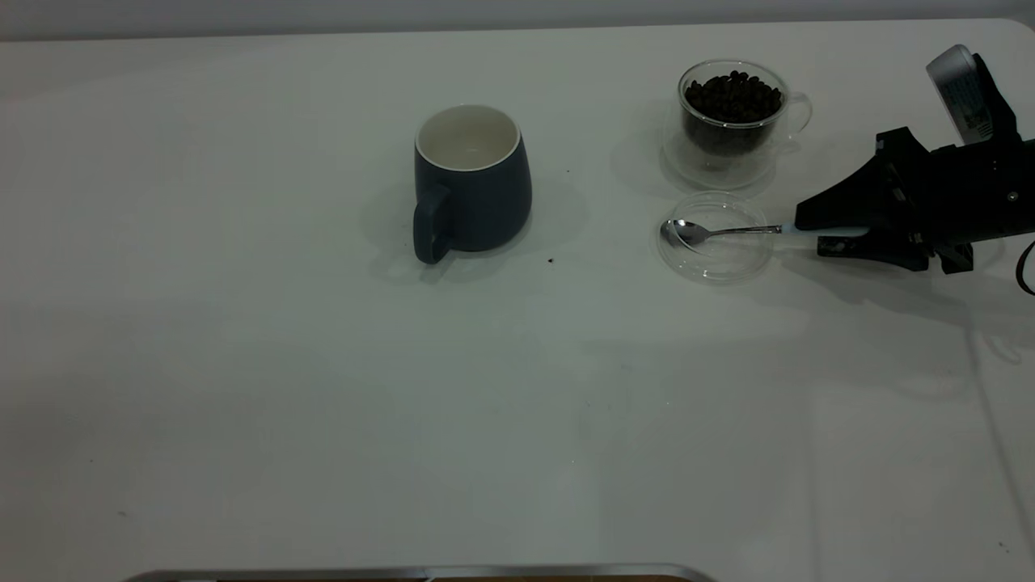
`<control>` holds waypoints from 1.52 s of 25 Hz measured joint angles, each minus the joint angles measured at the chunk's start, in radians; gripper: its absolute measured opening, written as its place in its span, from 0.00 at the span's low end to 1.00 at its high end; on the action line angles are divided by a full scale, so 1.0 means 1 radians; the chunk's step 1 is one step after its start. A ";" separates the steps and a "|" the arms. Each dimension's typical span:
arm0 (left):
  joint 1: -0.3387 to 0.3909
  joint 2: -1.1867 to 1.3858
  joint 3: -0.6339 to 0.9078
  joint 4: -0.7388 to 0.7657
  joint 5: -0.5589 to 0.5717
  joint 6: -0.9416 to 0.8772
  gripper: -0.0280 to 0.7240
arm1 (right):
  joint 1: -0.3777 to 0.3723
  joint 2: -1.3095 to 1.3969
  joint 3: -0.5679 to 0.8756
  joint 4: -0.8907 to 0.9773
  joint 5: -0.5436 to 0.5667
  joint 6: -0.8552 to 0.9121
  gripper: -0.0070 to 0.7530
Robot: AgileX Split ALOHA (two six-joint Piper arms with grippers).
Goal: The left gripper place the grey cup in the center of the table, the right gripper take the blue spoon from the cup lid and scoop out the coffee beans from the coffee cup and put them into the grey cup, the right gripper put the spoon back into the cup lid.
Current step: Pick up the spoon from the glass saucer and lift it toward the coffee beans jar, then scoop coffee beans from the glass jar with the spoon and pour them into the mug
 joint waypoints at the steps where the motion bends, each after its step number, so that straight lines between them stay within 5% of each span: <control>1: 0.000 0.000 0.000 0.000 0.000 0.000 0.79 | 0.000 0.000 0.000 -0.001 0.001 0.000 0.46; 10: 0.000 0.000 0.000 0.000 0.001 0.000 0.79 | 0.000 -0.001 0.000 -0.026 0.082 -0.002 0.15; 26: 0.000 0.000 0.000 0.000 0.001 -0.001 0.79 | -0.001 -0.350 -0.002 -0.272 0.078 0.202 0.15; 38: 0.000 0.000 0.000 0.000 0.001 -0.001 0.79 | -0.001 -0.269 -0.251 -0.258 0.035 0.493 0.15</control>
